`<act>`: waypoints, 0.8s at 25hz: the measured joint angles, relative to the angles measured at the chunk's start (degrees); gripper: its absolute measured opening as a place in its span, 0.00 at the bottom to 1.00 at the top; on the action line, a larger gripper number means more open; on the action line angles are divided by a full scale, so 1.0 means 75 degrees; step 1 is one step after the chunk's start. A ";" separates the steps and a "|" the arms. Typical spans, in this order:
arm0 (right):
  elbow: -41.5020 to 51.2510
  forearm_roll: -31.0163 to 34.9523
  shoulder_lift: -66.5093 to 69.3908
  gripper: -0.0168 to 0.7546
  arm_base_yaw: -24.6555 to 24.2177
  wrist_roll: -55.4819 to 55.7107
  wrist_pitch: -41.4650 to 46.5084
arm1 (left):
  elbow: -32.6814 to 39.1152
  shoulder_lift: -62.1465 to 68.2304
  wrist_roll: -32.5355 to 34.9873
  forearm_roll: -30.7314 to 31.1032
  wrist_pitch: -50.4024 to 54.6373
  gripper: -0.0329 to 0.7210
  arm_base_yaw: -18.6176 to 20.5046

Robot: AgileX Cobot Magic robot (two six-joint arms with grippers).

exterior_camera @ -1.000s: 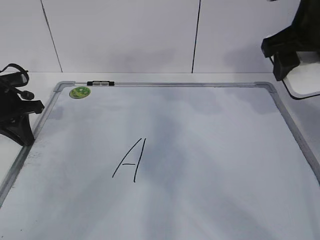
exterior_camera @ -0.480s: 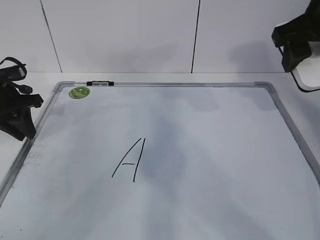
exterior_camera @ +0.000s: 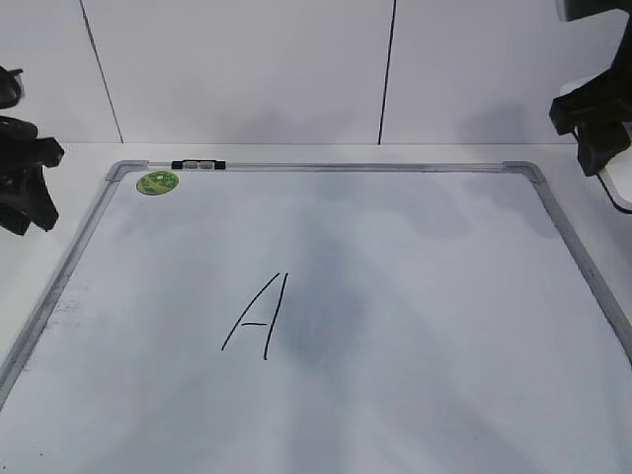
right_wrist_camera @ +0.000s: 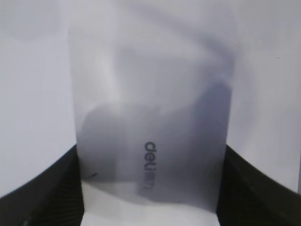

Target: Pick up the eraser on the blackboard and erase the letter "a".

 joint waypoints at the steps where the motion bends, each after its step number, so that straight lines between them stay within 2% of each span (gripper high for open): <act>1: 0.0000 -0.0047 0.0000 0.75 0.0000 0.0005 0.0000 | 0.0000 -0.0141 0.0000 0.0014 0.0001 0.38 0.0000; 8: 0.0000 -0.0094 0.0000 0.75 0.0000 0.0034 0.0000 | 0.0000 -0.0674 0.0005 0.0080 0.0033 0.38 0.0000; 20: 0.0000 0.0604 0.0152 0.75 0.0000 0.0050 -0.0014 | 0.0000 -0.0839 0.0201 -0.0013 0.0033 0.38 0.0000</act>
